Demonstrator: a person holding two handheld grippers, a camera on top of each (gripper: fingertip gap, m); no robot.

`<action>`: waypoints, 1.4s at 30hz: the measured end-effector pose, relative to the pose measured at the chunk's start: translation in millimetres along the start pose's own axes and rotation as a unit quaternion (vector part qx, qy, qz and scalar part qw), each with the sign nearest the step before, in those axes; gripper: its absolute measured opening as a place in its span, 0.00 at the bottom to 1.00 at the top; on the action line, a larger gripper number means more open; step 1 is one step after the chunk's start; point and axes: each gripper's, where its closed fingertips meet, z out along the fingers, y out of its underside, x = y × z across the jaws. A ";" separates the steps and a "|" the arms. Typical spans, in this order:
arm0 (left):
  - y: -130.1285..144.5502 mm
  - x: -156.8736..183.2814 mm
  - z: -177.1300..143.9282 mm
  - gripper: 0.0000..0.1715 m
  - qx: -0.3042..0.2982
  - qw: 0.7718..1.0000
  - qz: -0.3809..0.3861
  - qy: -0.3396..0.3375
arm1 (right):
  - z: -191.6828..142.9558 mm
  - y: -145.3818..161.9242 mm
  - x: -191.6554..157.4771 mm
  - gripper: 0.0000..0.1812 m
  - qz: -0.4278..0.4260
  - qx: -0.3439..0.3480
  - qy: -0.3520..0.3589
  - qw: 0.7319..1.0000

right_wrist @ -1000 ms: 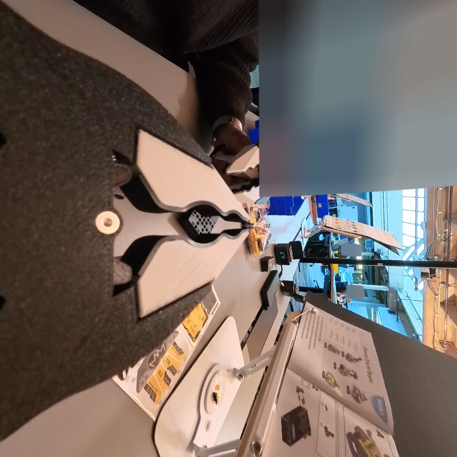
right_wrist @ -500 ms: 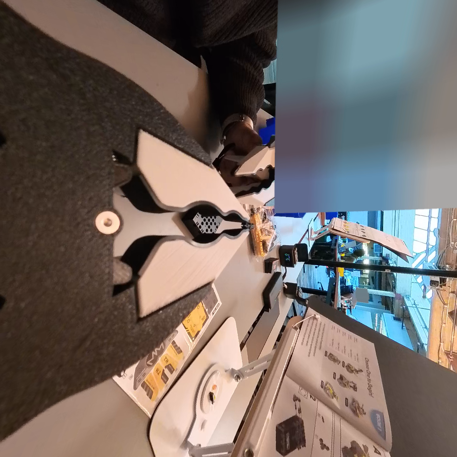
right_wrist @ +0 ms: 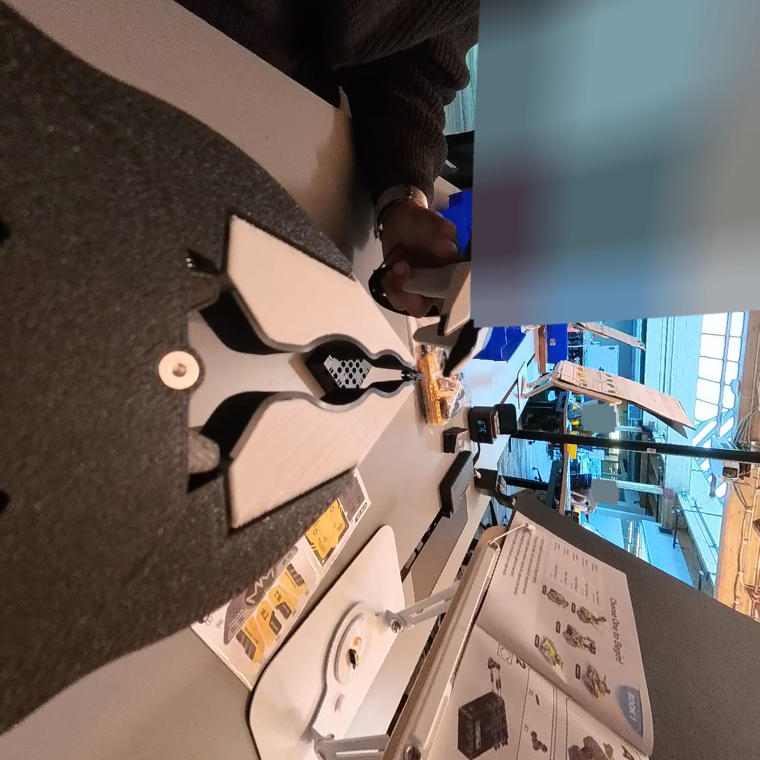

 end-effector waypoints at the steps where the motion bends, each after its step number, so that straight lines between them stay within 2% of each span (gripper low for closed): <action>1: -1.1 -0.8 -0.6 0.16 0.003 1.000 0.001 -0.003 | -0.1 -0.2 -0.1 0.02 0.000 0.000 0.000 1.000; 6: -1.1 -2.4 -1.1 0.18 0.004 1.000 0.001 -0.006 | 0.8 1.4 0.6 0.02 -0.008 -0.006 0.005 1.000; 11: 3.5 -22.0 -2.0 0.18 -0.011 0.997 0.021 -0.073 | 2.1 10.6 7.3 0.02 -0.007 -0.021 0.015 1.000; 19: 1.5 -28.9 -2.9 0.18 -0.002 0.995 0.023 -0.100 | 1.3 11.5 10.4 0.02 -0.004 -0.023 0.020 1.000; 22: -12.7 -40.1 -12.9 0.24 0.042 0.989 0.014 -0.140 | 1.9 12.6 10.7 0.02 -0.005 -0.026 0.021 0.999; 26: -35.8 -48.3 -32.4 0.39 0.094 0.983 0.006 -0.158 | 2.8 13.2 10.9 0.02 -0.005 -0.030 0.025 0.999; 30: -52.7 -46.3 -50.3 0.42 0.093 0.984 0.019 -0.150 | 4.6 15.6 11.5 0.02 -0.005 -0.043 0.034 0.998; 32: -48.9 -41.0 -56.4 0.48 0.072 0.990 0.023 -0.121 | 6.7 20.7 12.0 0.02 0.001 -0.055 0.034 0.998; 37: -15.4 -50.3 -67.3 0.47 -0.027 0.995 0.027 -0.097 | 10.6 30.3 11.5 0.03 0.005 -0.078 0.033 0.996; 39: 8.1 -45.3 -66.2 0.47 -0.100 0.989 0.058 -0.090 | 11.1 31.8 11.0 0.03 0.000 -0.084 0.035 0.996; 42: 57.7 -41.3 -59.3 0.47 -0.217 0.968 0.090 -0.088 | 11.8 32.7 10.2 0.03 -0.007 -0.089 0.036 0.995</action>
